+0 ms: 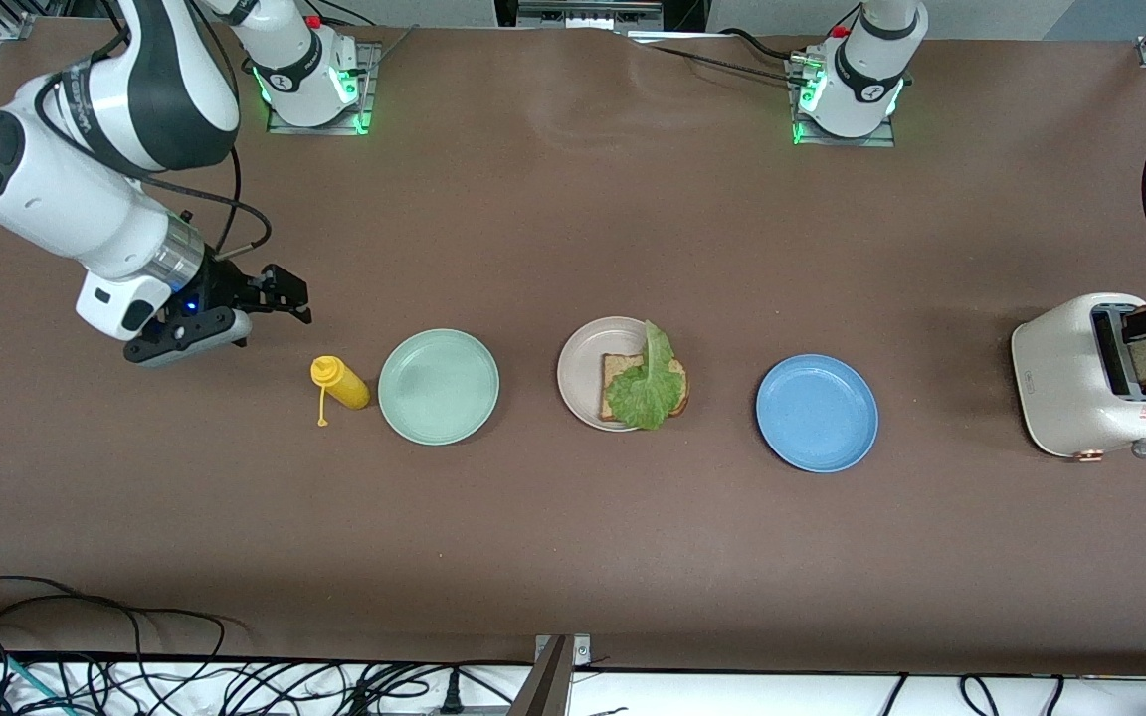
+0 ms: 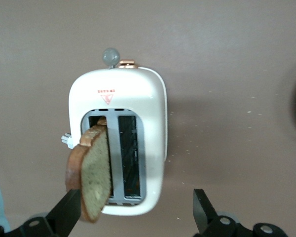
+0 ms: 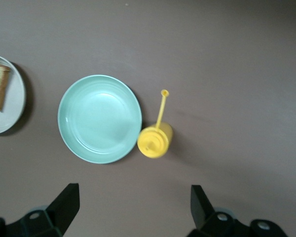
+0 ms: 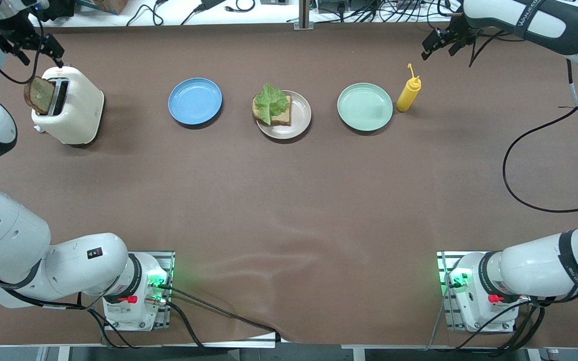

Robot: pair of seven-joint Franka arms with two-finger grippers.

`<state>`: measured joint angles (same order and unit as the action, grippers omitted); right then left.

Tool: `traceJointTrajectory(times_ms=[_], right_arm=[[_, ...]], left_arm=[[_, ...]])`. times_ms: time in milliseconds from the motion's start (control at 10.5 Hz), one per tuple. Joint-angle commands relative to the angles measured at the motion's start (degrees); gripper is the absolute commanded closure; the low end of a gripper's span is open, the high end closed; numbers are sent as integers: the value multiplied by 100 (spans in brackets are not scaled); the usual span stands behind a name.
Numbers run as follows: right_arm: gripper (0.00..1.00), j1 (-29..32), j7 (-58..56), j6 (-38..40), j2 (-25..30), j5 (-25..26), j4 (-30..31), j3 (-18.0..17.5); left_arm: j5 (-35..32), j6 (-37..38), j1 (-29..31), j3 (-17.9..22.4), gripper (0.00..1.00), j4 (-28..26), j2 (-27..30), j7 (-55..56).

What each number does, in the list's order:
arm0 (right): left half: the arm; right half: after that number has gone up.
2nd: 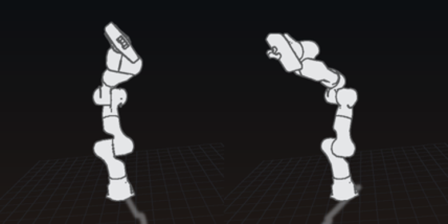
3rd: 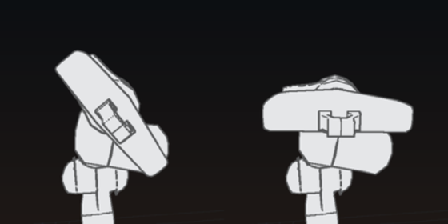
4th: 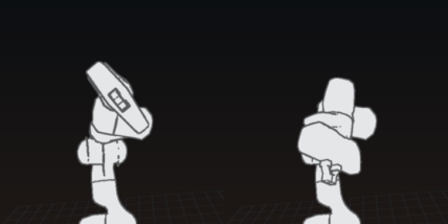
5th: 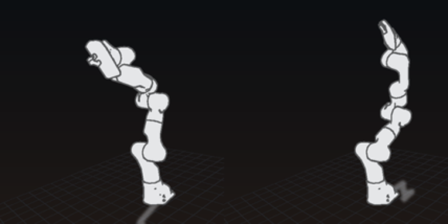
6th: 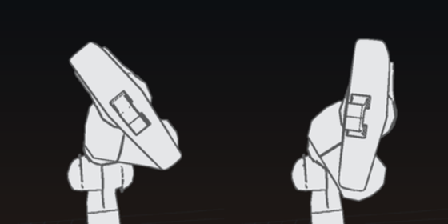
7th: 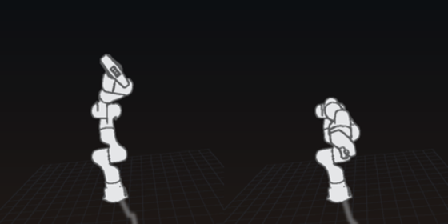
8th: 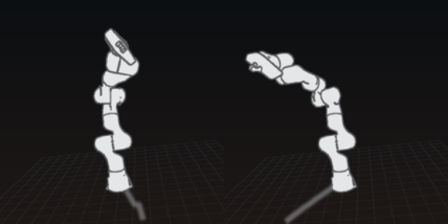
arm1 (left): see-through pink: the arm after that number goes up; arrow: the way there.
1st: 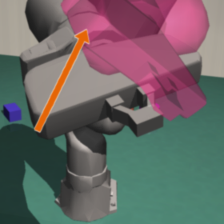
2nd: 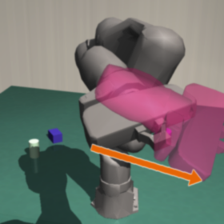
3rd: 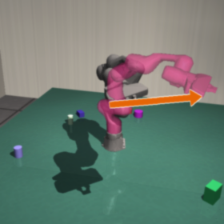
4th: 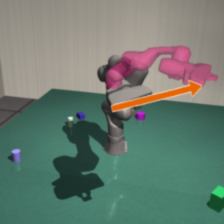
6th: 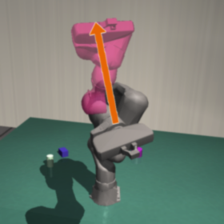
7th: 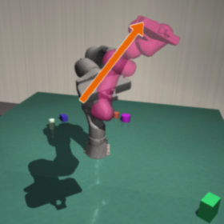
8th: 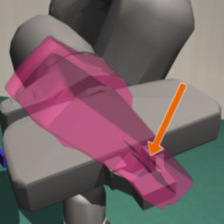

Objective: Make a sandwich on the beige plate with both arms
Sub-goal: 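Withdraw the right gripper while the left gripper reaches the toaster bread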

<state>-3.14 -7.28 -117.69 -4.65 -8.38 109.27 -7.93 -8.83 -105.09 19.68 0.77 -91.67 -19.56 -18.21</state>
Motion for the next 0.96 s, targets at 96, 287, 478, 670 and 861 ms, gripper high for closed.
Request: traceJointTrajectory(times_ms=[96, 287, 478, 670, 861], right_arm=[[0, 657, 1145, 1184, 395, 598, -273, -499], [0, 937, 1457, 1546, 587, 662, -301, -725], [0, 1044, 1484, 1758, 738, 1010, -301, -763], [0, 1009, 1423, 1916, 747, 1382, -475, -553], [0, 922, 1422, 1820, 676, 1312, -529, -18]], left_arm=[[-119, -354, 561, -59, 0, 237, -495, -578], [-57, -337, 677, -59, 0, 211, -619, -526], [-40, -162, 686, -68, 19, 175, -663, -168], [-92, 14, 660, -68, 72, 211, -654, -59], [-66, 41, 668, -76, 92, 219, -646, -78]])
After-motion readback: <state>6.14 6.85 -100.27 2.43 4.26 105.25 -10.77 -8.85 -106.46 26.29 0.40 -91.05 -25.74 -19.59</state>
